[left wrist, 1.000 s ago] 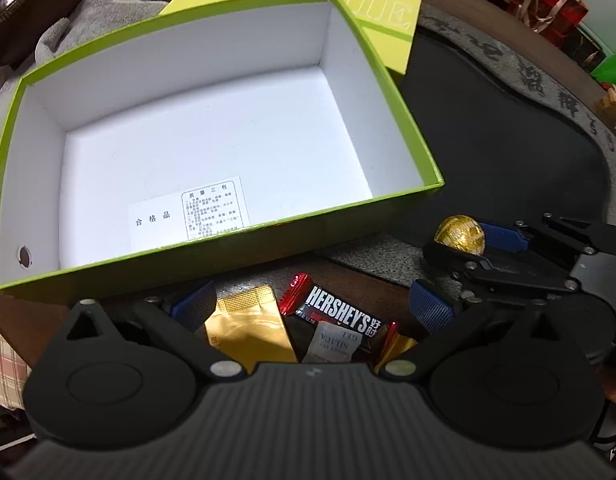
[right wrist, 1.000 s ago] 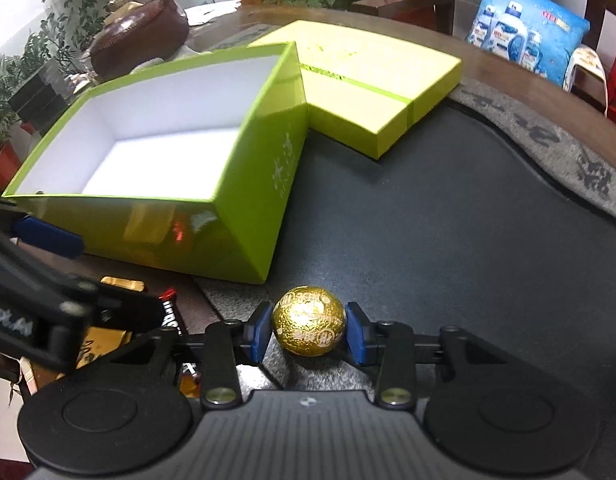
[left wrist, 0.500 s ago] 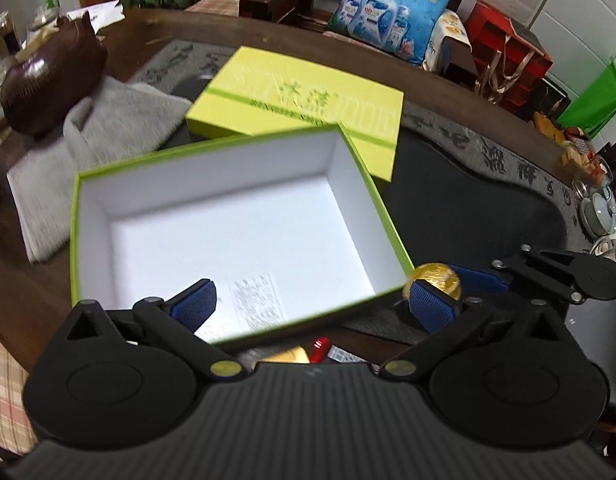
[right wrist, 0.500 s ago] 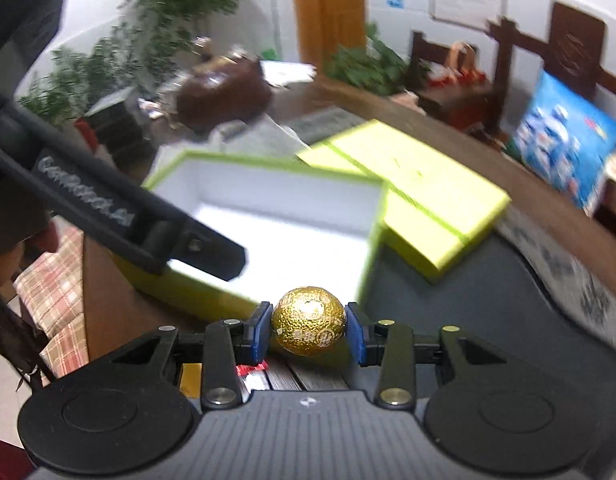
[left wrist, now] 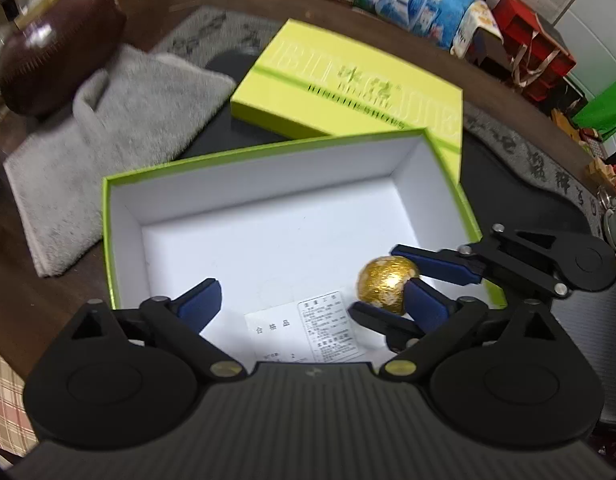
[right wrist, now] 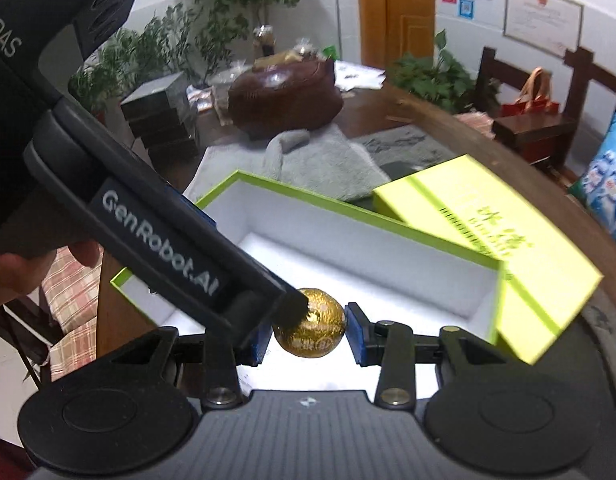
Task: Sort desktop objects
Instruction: 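Carry the gold ball into the green box and open the right gripper, then grasp the small gold tea packet with the left gripper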
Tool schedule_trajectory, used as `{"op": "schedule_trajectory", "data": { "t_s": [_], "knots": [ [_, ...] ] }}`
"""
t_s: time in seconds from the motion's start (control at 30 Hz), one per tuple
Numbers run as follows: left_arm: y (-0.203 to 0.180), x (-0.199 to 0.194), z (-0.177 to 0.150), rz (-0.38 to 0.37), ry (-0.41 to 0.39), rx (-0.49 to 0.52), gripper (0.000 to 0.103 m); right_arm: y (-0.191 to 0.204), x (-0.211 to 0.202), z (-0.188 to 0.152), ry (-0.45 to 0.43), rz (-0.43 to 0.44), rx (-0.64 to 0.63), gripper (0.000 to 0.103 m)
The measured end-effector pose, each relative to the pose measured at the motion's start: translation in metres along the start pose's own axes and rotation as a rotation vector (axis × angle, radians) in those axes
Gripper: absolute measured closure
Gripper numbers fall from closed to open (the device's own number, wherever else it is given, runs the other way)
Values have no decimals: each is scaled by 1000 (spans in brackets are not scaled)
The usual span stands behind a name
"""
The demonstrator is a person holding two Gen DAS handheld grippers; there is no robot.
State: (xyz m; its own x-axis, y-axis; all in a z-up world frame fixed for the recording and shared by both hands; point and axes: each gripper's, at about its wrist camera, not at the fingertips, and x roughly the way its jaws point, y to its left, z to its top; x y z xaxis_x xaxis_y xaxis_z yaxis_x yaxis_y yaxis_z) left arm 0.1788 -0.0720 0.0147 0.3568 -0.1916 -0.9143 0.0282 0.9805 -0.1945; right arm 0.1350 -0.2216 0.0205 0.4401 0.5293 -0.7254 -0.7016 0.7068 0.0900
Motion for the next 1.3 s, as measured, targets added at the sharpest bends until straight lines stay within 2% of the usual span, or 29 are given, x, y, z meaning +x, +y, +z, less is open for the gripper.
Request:
{"op": "schedule_trajectory", "data": {
  "t_s": [0.2, 0.37, 0.5, 0.67, 0.77, 0.83, 1.07, 1.3],
  "knots": [
    [13, 36, 2, -37, 87, -26, 13, -7, 44, -1, 122, 31, 7, 64],
    [24, 65, 4, -68, 159, -48, 22, -11, 73, -3, 243, 54, 43, 64],
    [30, 85, 4, -93, 210, -66, 30, -11, 87, -1, 304, 82, 59, 64],
    [29, 93, -1, -96, 225, -82, 31, -9, 96, -2, 345, 82, 54, 63],
    [28, 92, -3, -95, 214, -92, 31, -11, 95, -3, 344, 79, 65, 59],
    [26, 90, -5, -88, 201, -90, 31, -12, 93, -4, 336, 71, 71, 36],
    [17, 69, -10, -73, 121, -81, 31, -12, 76, -2, 281, 33, 74, 23],
    [6, 14, -7, -44, -24, -53, 25, -10, 27, -6, 167, -6, 70, 15]
  ]
}}
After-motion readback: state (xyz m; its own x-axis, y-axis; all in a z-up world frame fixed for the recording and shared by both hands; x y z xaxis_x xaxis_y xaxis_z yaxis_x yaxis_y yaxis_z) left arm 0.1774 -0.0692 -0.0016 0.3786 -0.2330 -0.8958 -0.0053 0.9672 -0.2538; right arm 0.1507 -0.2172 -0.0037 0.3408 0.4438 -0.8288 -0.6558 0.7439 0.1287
